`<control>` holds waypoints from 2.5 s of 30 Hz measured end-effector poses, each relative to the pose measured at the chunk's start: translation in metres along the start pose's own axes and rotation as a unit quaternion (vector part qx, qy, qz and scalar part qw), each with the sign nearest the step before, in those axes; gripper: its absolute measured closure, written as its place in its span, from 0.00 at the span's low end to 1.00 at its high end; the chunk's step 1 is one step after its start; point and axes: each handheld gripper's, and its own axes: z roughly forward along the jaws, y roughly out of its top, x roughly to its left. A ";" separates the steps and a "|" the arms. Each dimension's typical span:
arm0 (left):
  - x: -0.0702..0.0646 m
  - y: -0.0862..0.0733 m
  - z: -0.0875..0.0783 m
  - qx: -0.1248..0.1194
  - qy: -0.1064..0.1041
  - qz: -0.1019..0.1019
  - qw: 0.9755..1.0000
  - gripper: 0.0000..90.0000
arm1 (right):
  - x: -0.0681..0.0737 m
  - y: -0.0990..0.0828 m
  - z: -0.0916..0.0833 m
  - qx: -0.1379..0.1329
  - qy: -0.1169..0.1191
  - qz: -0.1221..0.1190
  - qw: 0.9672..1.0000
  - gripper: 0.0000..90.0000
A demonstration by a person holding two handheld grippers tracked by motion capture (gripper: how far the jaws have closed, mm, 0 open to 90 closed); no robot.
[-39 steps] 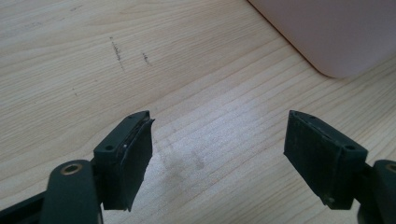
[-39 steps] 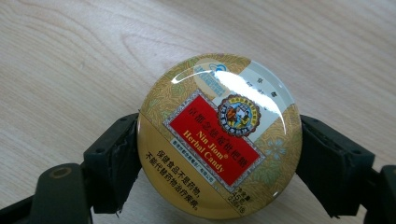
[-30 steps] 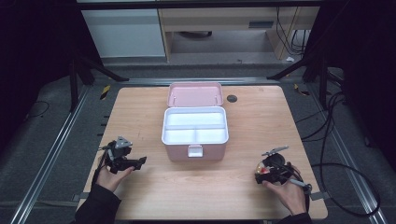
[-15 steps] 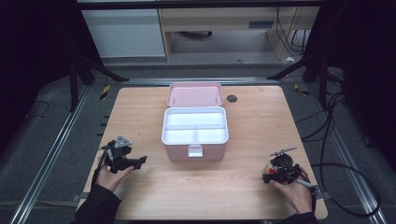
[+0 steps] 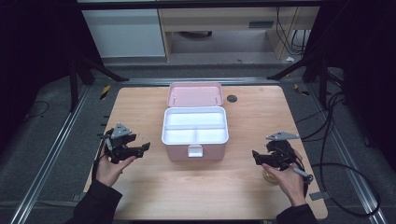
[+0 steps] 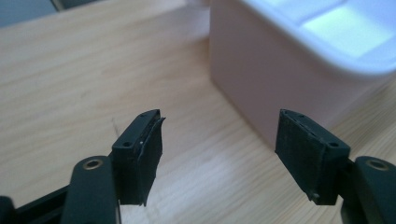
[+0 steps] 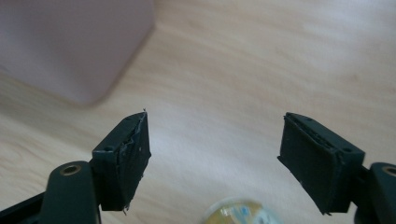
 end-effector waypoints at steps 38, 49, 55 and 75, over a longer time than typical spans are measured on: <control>-0.033 0.039 0.046 0.039 -0.051 0.011 0.998 0.60 | 0.067 0.069 0.046 -0.034 0.096 -0.036 0.994 0.63; -0.032 0.034 0.038 0.041 -0.049 0.018 0.998 0.61 | 0.079 0.068 0.040 -0.020 0.092 -0.045 0.995 0.62; -0.025 0.040 0.032 0.027 -0.052 0.051 0.997 0.56 | 0.071 0.072 0.034 -0.058 0.098 -0.056 0.992 0.50; 0.005 0.091 0.035 0.049 -0.116 0.142 0.982 0.51 | 0.047 0.129 0.030 -0.077 0.157 -0.194 0.965 0.38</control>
